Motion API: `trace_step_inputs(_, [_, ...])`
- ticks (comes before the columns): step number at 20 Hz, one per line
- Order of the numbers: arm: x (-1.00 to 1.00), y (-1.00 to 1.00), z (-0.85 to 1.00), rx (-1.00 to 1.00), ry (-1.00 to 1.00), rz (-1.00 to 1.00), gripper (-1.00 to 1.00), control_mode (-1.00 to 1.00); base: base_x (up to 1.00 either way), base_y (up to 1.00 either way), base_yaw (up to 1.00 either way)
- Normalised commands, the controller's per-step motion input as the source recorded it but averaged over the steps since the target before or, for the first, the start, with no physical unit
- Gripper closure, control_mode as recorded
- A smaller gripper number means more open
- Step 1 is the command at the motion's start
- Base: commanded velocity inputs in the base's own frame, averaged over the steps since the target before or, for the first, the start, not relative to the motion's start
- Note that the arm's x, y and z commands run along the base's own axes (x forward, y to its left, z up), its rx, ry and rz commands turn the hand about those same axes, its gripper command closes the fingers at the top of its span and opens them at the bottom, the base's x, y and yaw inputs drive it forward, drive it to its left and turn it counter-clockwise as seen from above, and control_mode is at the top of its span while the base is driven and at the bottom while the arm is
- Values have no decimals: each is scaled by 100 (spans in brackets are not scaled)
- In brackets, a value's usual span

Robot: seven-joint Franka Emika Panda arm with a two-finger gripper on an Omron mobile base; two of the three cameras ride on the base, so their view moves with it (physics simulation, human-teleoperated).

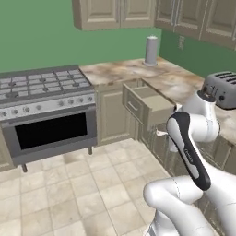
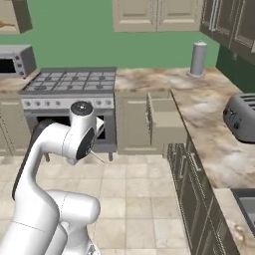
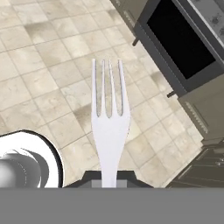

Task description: Organize the utensils by type. Pick up the wooden spoons from the counter and place them in the open cabinet. Then pick up the metallic utensils from the counter and place them in the open drawer.

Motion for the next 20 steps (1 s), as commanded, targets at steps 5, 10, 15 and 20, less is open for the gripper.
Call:
trace_step_inputs(5, [0, 0, 0, 0, 0, 0, 100, 100, 88, -51, 2])
trace_step_inputs(10, [0, 0, 0, 0, 0, 0, 100, 100, 72, -53, 0])
trace_step_inputs(15, [0, 0, 0, 0, 0, 0, 100, 100, 40, -50, 1])
trace_step_inputs(20, [0, 0, 0, 0, 0, 0, 100, 100, 56, -36, 8])
